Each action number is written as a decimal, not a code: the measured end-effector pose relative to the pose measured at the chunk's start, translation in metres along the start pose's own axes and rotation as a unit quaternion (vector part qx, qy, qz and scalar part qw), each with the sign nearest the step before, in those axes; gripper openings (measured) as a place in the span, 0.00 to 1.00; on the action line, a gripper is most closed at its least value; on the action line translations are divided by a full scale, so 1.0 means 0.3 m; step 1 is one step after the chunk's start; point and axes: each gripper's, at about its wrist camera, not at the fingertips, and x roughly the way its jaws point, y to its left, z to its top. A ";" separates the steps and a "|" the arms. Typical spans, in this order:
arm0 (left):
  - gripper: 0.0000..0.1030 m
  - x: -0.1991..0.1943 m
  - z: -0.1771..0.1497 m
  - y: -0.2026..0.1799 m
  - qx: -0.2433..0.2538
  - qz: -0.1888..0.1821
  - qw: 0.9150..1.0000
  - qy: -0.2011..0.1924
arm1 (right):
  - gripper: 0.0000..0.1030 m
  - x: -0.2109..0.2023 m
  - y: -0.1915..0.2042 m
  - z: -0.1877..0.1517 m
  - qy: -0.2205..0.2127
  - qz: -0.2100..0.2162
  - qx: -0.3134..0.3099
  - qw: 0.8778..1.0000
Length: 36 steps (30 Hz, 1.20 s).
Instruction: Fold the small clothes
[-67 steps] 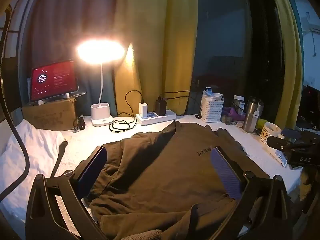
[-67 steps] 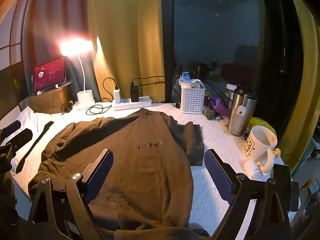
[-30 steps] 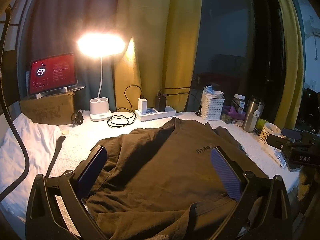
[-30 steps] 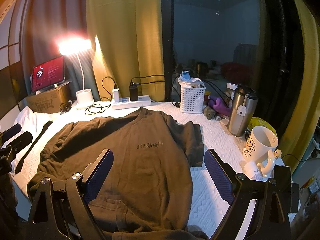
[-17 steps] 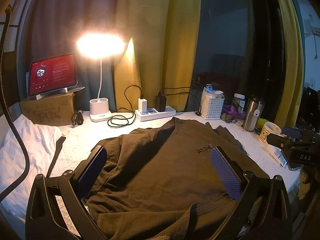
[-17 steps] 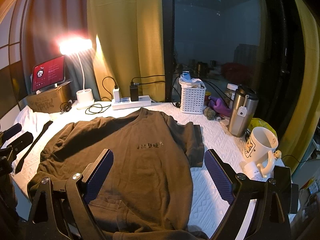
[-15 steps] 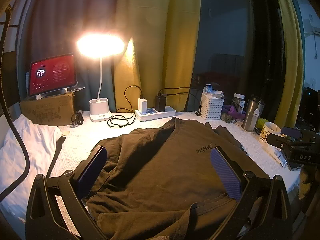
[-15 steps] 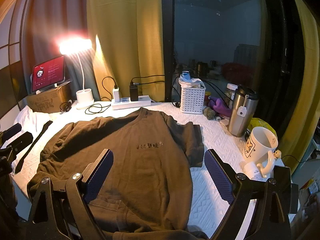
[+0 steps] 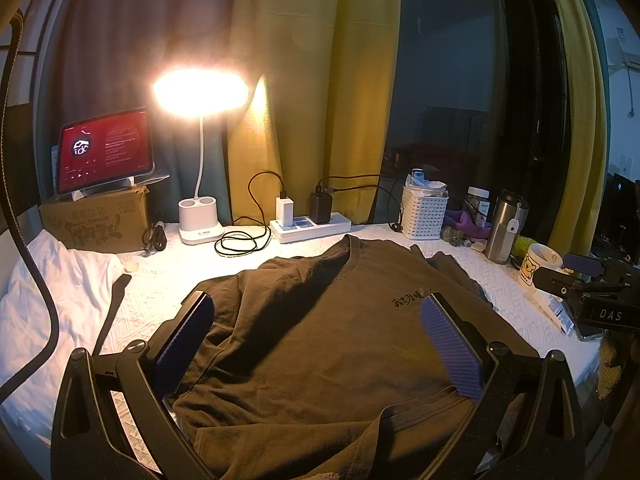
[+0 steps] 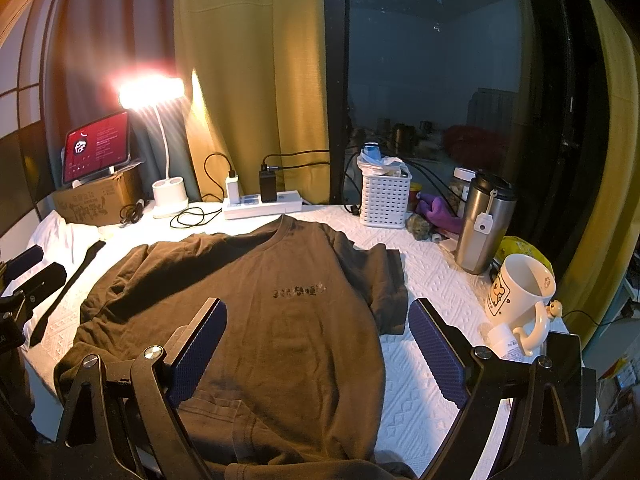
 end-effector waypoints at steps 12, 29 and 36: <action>0.99 -0.001 0.000 -0.003 0.000 0.001 1.000 0.000 | 0.91 0.016 0.008 -0.004 0.002 0.000 -0.002 1.000; 0.99 0.064 0.008 -0.018 0.006 0.004 1.000 0.018 | 0.91 0.081 -0.012 -0.014 0.016 0.002 0.003 1.000; 0.99 0.139 0.013 -0.040 0.012 0.008 0.999 0.036 | 0.91 0.162 -0.064 -0.018 0.034 -0.001 0.012 0.999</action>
